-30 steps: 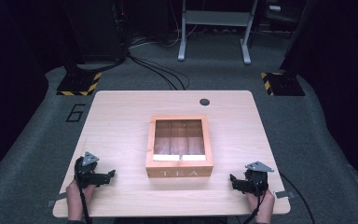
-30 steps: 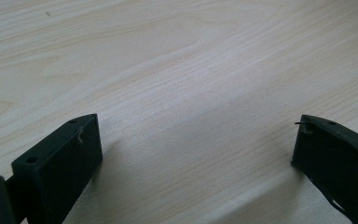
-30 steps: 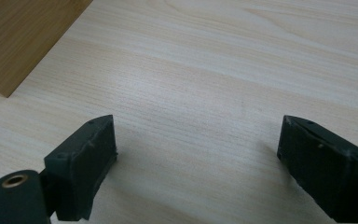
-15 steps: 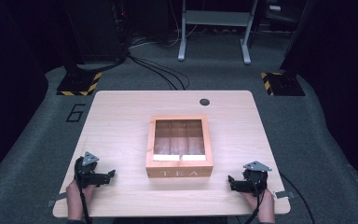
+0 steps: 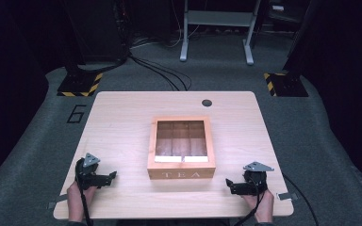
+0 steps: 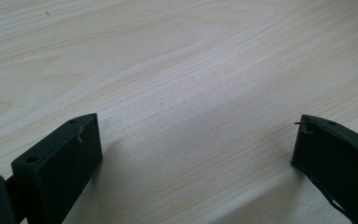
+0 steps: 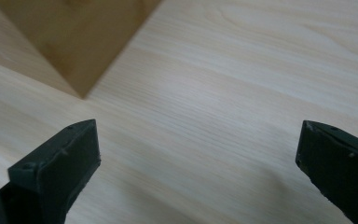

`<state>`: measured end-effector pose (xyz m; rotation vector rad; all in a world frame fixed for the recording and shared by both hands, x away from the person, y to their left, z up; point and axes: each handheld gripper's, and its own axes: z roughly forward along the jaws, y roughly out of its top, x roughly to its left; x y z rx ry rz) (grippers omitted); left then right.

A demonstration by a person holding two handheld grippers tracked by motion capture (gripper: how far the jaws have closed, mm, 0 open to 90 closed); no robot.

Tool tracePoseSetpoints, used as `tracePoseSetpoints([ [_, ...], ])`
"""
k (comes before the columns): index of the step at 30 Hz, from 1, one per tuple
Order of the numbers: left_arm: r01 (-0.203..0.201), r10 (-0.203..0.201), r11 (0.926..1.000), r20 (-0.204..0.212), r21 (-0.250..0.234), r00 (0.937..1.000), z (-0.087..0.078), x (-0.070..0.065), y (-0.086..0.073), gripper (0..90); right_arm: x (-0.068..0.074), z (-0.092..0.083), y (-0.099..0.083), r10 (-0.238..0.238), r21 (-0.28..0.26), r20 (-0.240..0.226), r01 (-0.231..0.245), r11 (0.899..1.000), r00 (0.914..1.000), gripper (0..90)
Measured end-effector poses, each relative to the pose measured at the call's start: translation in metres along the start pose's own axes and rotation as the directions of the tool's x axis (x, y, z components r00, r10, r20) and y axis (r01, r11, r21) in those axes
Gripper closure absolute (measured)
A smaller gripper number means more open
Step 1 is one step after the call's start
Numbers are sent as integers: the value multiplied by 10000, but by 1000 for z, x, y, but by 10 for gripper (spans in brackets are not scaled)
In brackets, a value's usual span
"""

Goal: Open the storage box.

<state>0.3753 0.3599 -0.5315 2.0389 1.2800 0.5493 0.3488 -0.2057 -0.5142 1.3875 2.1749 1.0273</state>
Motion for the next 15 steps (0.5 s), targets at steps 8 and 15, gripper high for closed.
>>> tracePoseSetpoints([
  [8,0,0,10000,-23,-23,10000,0,0,0,12,30,-6,20,-509,-293,-698,490,9984,9963,0],
  [15,-18,18,10000,-6,-21,10000,0,0,0,12,50,-1,33,-918,-422,-992,880,9952,9908,74],
])
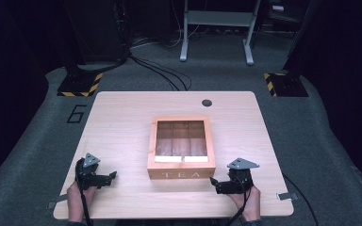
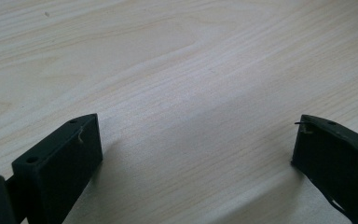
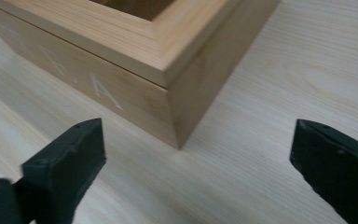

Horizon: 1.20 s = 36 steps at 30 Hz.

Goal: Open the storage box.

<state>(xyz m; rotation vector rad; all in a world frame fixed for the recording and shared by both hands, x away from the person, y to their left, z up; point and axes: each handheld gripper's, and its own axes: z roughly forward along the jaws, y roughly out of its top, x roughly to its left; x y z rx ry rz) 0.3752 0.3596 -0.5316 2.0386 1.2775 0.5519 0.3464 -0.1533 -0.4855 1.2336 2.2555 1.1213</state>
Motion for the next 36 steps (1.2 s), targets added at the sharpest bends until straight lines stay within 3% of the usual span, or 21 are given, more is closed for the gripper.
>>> tracePoseSetpoints([
  [4,2,-2,10000,4,-2,10000,0,0,0,13,7,5,5,-250,-125,-184,247,9996,9995,168],
  [17,12,-12,10000,10,0,10000,0,0,0,13,11,3,9,-197,-605,-565,163,9980,9982,446],
  [29,10,-10,10000,6,1,10000,0,0,0,12,11,5,9,-328,-770,-367,299,9966,9988,515],
  [36,-6,6,10000,18,7,10000,0,0,0,12,15,3,8,-781,-903,-7,777,9929,9969,553],
])
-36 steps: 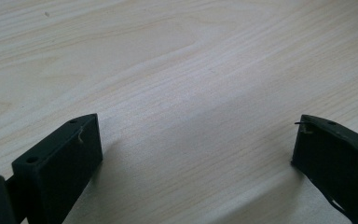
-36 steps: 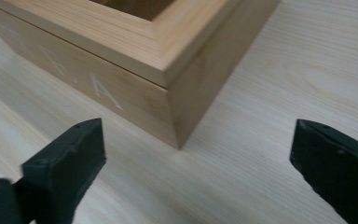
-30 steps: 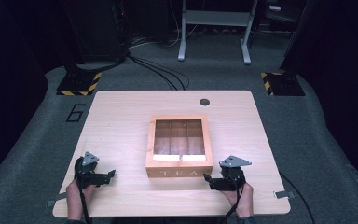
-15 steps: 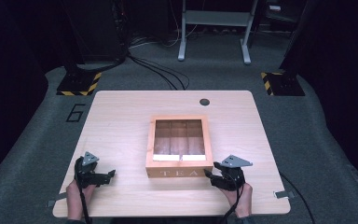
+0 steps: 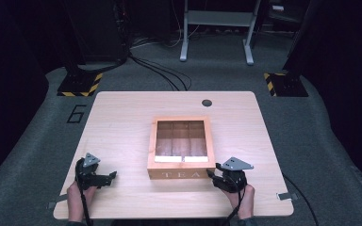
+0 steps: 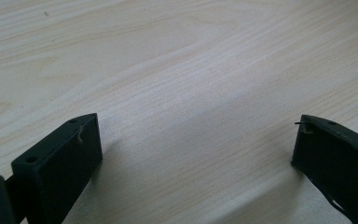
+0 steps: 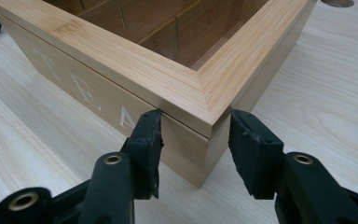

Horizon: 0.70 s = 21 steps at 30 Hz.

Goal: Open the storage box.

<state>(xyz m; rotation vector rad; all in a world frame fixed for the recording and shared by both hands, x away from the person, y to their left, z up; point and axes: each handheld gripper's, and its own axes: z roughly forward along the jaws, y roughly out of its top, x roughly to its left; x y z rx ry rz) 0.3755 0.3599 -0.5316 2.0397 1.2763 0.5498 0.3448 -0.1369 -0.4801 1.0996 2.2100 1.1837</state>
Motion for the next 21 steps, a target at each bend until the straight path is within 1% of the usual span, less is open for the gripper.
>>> tracePoseSetpoints([
  [4,-9,9,10000,2,-9,10000,0,0,0,12,-2,-1,-3,40,-141,-110,-42,9999,9999,579],
  [7,-10,10,10000,0,-7,10000,0,0,0,12,-4,-1,-7,331,-409,-332,-344,9986,9989,577],
  [10,-11,11,10000,2,-5,10000,0,0,0,12,-7,0,-9,474,-523,-491,-499,9974,9977,583],
  [12,-12,12,10000,4,-7,10000,0,0,0,12,-7,0,-9,383,-510,-477,-407,9979,9981,583],
  [16,-11,11,10000,5,-7,10000,0,0,0,12,-6,-2,-7,429,-621,-467,-458,9970,9980,592],
  [21,-12,12,10000,5,-8,10000,0,0,0,12,-5,-2,-7,481,-617,-446,-508,9968,9978,594],
])
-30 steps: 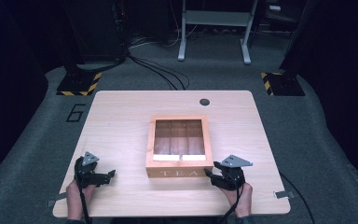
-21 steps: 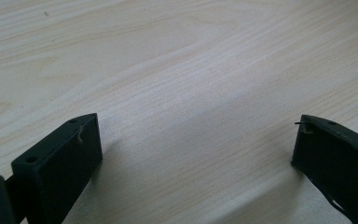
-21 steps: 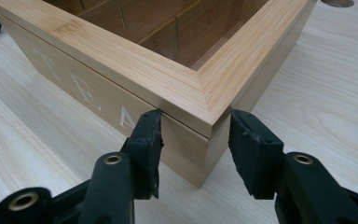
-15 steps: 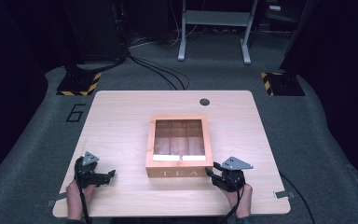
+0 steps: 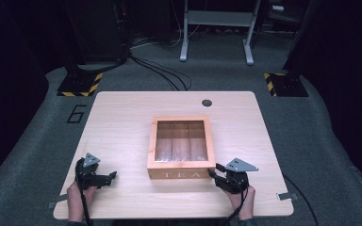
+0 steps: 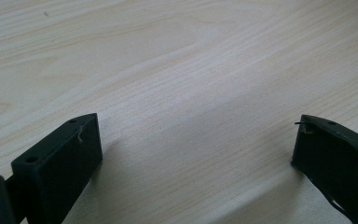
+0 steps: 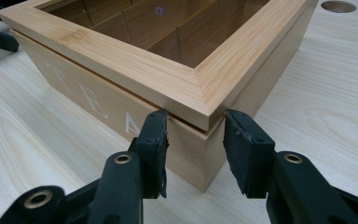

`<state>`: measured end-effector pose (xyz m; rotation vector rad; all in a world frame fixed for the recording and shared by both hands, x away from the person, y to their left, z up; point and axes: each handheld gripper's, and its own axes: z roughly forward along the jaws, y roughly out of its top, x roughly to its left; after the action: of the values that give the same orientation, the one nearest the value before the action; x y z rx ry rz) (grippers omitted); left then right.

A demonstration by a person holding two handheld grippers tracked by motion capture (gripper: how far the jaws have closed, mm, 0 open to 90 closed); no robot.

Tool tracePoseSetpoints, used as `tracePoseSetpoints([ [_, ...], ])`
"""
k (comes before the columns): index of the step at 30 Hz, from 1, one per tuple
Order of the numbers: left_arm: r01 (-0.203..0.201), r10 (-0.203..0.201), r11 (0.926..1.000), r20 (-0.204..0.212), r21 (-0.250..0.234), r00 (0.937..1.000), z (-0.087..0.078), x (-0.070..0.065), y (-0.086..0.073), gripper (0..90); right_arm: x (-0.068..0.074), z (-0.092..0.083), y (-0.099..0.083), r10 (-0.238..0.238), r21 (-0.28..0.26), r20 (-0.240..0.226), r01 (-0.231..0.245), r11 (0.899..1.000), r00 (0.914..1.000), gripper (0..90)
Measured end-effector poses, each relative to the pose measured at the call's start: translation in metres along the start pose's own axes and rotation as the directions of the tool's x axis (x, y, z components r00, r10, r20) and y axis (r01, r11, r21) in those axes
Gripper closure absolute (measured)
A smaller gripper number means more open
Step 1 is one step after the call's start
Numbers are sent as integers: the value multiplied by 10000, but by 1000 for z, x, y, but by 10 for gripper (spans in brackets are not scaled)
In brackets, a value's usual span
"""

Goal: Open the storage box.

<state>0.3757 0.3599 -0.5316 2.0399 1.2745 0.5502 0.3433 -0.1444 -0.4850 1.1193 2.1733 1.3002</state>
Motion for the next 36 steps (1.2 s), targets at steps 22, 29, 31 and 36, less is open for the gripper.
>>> tracePoseSetpoints([
  [22,-3,3,10000,-2,2,10000,0,0,0,12,3,-2,8,42,-598,108,-35,9982,9999,633],
  [29,1,-1,10000,1,1,10000,0,0,0,12,2,-1,12,30,-761,174,-16,9971,9998,681],
  [31,-1,1,10000,1,1,10000,0,0,0,12,1,-2,13,22,-819,141,-10,9966,9999,688],
  [36,-2,2,10000,-1,1,10000,0,0,0,12,0,-3,18,231,-1056,62,-223,9942,9997,726],
])
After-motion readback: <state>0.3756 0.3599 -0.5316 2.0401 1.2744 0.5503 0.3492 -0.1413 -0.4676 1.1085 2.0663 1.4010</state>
